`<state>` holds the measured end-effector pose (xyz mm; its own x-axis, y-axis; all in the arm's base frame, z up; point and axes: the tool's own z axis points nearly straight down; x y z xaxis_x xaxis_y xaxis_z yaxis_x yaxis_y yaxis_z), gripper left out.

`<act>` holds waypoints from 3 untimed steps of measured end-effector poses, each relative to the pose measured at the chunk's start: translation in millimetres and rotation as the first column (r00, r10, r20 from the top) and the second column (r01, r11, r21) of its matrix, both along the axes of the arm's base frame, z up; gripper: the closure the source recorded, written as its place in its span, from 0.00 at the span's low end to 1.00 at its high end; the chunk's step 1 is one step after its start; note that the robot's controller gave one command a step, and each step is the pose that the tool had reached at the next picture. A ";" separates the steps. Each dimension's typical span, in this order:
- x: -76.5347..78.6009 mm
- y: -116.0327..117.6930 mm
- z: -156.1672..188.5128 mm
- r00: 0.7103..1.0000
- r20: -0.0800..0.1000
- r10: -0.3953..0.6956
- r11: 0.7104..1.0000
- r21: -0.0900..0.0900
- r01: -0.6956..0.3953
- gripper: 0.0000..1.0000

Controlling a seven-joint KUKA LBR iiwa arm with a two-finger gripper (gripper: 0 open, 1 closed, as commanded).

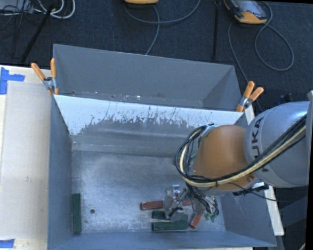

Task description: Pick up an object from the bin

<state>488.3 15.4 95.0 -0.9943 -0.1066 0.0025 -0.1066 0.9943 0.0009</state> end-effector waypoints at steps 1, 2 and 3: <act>0.0 0.0 0.0 1.000 0.000 0.000 1.000 0.000 0.000 0.00; 13.9 -27.4 -26.4 1.000 0.000 0.018 1.000 -0.001 -0.018 0.00; 14.3 -26.6 -22.8 1.000 0.000 0.019 1.000 -0.001 -0.019 1.00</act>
Offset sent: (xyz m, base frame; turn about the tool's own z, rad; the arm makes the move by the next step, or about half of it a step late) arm 0.0000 0.0000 0.0000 0.0000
